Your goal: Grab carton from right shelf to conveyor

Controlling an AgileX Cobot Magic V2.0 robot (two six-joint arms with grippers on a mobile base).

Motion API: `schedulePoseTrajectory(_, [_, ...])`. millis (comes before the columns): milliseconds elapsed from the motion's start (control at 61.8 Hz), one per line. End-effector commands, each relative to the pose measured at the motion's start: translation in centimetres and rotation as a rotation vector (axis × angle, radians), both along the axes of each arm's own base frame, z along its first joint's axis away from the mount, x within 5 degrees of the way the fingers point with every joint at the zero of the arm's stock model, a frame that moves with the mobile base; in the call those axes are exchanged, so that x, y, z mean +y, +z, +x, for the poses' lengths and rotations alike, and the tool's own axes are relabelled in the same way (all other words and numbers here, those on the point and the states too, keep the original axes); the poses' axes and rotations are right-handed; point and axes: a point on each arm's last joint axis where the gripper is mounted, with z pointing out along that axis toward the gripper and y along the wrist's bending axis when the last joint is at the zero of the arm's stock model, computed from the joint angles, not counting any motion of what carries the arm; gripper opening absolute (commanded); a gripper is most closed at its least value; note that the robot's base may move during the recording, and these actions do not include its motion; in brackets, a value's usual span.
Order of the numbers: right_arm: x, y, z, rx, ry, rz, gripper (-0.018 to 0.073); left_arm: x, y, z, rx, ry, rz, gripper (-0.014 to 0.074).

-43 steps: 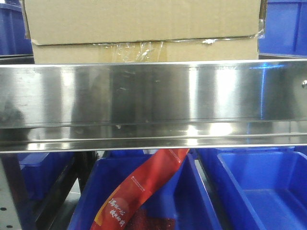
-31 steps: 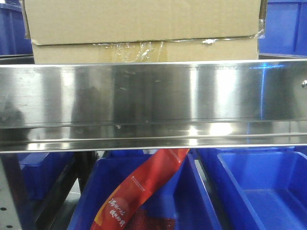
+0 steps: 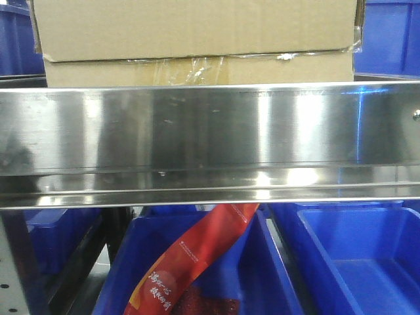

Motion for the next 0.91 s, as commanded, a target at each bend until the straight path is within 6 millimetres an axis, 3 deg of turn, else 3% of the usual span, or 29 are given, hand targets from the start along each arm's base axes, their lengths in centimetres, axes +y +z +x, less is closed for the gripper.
schedulePoseTrajectory(0, [0.0, 0.3, 0.0, -0.033, -0.006, -0.001, -0.0061, 0.0, 0.7, -0.1, -0.075, -0.004, 0.002, 0.0015])
schedulePoseTrajectory(243, [-0.1, 1.1, -0.1, -0.119, -0.010, 0.045, -0.0061, 0.0, 1.0, -0.1, -0.085, -0.004, 0.000, 0.0015])
schedulePoseTrajectory(340, [-0.1, 3.9, -0.7, -0.175, -0.005, 0.048, -0.0057, 0.0, 3.4, -0.7, -0.097, 0.001, 0.000, 0.0043])
schedulePoseTrajectory(404, [-0.1, 6.5, -1.6, -0.186, 0.004, 0.046, -0.0029, 0.0, 5.5, -1.3, -0.083, 0.007, 0.003, 0.0118])
schedulePoseTrajectory(518, [0.0, 10.0, -2.4, -0.147, 0.018, 0.040, 0.0125, 0.1, 8.9, -1.7, -0.018, 0.017, 0.004, 0.0270])
schedulePoseTrajectory(566, [0.0, 11.6, -2.4, -0.134, 0.021, 0.038, 0.0243, 0.2, 10.6, -1.5, 0.011, 0.020, 0.003, 0.0333])
schedulePoseTrajectory(728, [0.1, 14.6, -1.0, -0.099, 0.022, 0.036, 0.0540, 0.2, 13.9, 0.3, 0.045, 0.024, 0.012, 0.0385])
schedulePoseTrajectory(809, [0.2, 14.8, 0.2, -0.078, 0.018, 0.034, 0.0560, 0.2, 14.7, 2.0, 0.101, 0.024, 0.025, 0.0385])
schedulePoseTrajectory(890, [0.3, 14.9, 1.2, -0.044, 0.021, 0.032, 0.0558, 0.0, 15.6, 3.4, 0.149, -0.014, 0.180, 0.0385])
